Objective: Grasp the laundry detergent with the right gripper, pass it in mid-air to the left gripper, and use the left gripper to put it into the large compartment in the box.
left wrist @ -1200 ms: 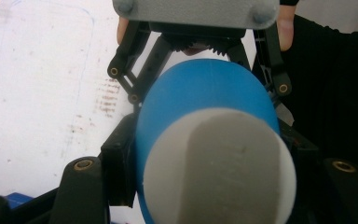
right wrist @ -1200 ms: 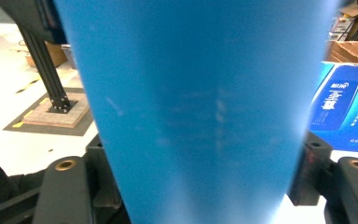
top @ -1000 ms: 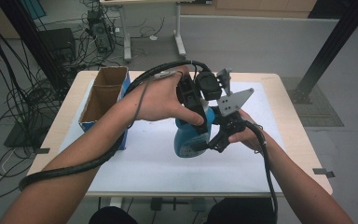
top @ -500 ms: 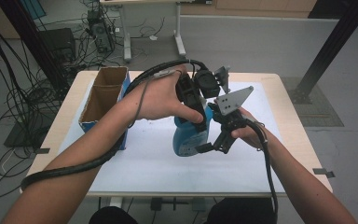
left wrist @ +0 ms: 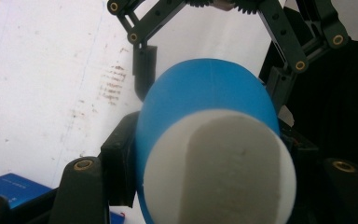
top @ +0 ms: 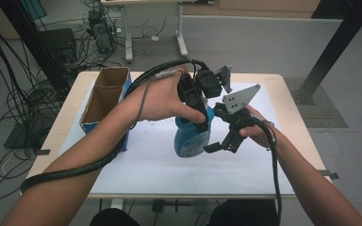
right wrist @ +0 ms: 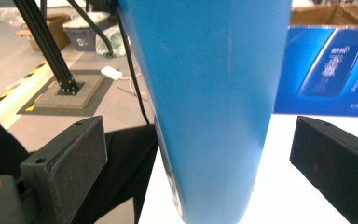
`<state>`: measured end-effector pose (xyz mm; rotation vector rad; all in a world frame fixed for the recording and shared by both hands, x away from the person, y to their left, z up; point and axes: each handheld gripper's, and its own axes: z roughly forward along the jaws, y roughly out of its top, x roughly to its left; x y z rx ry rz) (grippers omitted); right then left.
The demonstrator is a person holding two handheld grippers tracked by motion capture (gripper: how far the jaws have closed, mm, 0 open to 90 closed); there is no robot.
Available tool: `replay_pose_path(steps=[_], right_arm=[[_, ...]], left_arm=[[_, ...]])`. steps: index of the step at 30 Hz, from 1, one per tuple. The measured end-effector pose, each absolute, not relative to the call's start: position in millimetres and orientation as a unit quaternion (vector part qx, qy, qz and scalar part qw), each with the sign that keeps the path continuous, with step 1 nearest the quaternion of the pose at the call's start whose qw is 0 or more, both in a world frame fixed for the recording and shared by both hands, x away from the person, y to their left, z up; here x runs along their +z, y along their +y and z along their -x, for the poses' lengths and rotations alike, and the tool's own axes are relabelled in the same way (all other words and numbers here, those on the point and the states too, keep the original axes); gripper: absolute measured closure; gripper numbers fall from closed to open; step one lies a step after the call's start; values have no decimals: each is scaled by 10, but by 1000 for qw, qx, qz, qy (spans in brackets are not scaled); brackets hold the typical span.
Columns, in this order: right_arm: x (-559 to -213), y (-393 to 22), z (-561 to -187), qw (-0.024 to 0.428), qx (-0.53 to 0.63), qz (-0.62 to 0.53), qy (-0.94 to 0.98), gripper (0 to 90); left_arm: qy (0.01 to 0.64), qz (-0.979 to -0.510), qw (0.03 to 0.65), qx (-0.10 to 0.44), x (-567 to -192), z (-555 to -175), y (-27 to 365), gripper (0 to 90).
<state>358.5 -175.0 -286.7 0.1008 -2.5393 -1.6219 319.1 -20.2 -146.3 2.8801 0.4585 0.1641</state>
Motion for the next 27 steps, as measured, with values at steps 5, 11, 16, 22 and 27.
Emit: replay_pose_path(steps=[5, 11, 16, 22, 27], right_arm=[[-2869, -1822, -3599, 59, -516, -27, -854, 40], [-2872, -1924, -3613, 55, -483, -12, -874, 41], [-2861, -2033, -3624, 51, -466, 4, -883, 41], [-2842, -2175, -3638, 40, -435, 21, -899, 42], [-2839, -2265, -3636, 37, -408, 32, -912, 45]], left_arm=[[163, -978, 112, 58, -1436, -3191, -187, 379], [171, -977, 111, 60, -1429, -3192, -165, 379], [183, -976, 109, 55, -1418, -3197, -144, 378], [192, -974, 105, 57, -1396, -3204, -102, 379], [207, -971, 107, 60, -1376, -3218, -54, 378]])
